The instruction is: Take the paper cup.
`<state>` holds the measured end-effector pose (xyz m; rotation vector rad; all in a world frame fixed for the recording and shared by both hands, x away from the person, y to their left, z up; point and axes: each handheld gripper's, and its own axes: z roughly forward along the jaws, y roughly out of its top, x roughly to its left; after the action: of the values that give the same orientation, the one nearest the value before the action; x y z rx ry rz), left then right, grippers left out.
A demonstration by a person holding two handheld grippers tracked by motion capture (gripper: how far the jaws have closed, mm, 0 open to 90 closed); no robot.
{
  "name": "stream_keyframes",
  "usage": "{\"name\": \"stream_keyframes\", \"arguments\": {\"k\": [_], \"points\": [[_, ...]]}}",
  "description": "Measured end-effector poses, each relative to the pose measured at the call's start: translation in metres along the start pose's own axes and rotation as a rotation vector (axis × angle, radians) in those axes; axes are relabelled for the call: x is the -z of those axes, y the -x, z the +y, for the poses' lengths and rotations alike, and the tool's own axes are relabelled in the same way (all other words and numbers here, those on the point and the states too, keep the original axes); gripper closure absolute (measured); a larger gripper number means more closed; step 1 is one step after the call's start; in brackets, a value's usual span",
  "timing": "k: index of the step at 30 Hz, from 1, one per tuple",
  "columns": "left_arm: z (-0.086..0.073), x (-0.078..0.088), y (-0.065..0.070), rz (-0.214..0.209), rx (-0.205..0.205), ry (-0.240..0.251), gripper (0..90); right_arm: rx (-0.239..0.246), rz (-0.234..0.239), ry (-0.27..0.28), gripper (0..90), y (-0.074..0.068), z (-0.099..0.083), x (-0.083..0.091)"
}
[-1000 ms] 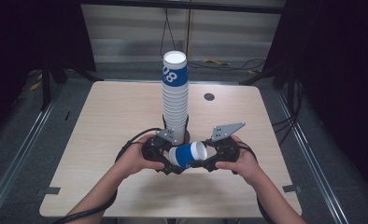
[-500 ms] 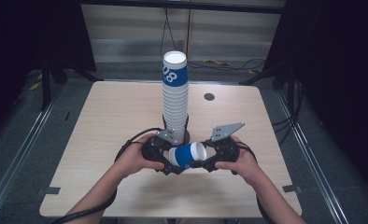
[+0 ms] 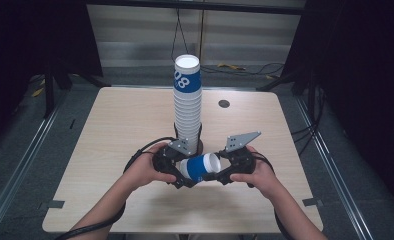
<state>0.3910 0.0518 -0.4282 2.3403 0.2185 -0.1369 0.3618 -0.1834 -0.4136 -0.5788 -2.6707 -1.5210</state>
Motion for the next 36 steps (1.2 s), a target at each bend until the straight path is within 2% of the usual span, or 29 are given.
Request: {"name": "stream_keyframes", "arguments": {"k": [10, 13, 17, 22, 23, 25, 26, 27, 34, 36], "points": [[0.001, 0.003, 0.001, 0.0, -0.013, 0.011, 16.7, -0.004, 0.004, 0.013, 27.5, 0.001, 0.0, 0.0], [0.001, 0.004, 0.001, -0.003, -0.023, -0.006, 17.2, -0.01, 0.013, 0.009, 27.5, 0.001, 0.0, 0.0], [0.001, 0.004, 0.002, -0.006, -0.016, -0.013, 18.0, -0.008, 0.013, 0.008, 27.3, 0.0, 0.0, -0.001], [0.003, 0.006, 0.002, -0.002, -0.011, -0.034, 18.6, -0.004, 0.002, -0.014, 26.2, -0.001, 0.0, -0.003], [0.004, 0.008, 0.002, -0.006, -0.016, -0.06, 18.9, -0.001, 0.003, -0.019, 26.2, -0.001, 0.0, -0.003], [0.003, 0.007, 0.002, -0.006, -0.009, -0.042, 18.9, 0.001, 0.004, -0.019, 26.2, -0.001, 0.0, -0.003], [0.004, 0.008, 0.002, -0.005, -0.019, -0.064, 19.0, 0.002, 0.006, -0.024, 26.1, -0.001, 0.0, -0.003], [0.004, 0.007, 0.002, -0.004, -0.013, -0.049, 19.1, 0.005, 0.002, -0.03, 25.9, -0.001, 0.0, -0.003], [0.004, 0.011, 0.001, -0.003, -0.008, -0.081, 19.8, 0.013, 0.0, -0.055, 21.0, -0.001, 0.0, -0.004], [0.003, 0.01, 0.001, -0.002, -0.007, -0.071, 19.8, 0.016, 0.004, -0.062, 20.0, -0.002, 0.001, -0.005]]}}
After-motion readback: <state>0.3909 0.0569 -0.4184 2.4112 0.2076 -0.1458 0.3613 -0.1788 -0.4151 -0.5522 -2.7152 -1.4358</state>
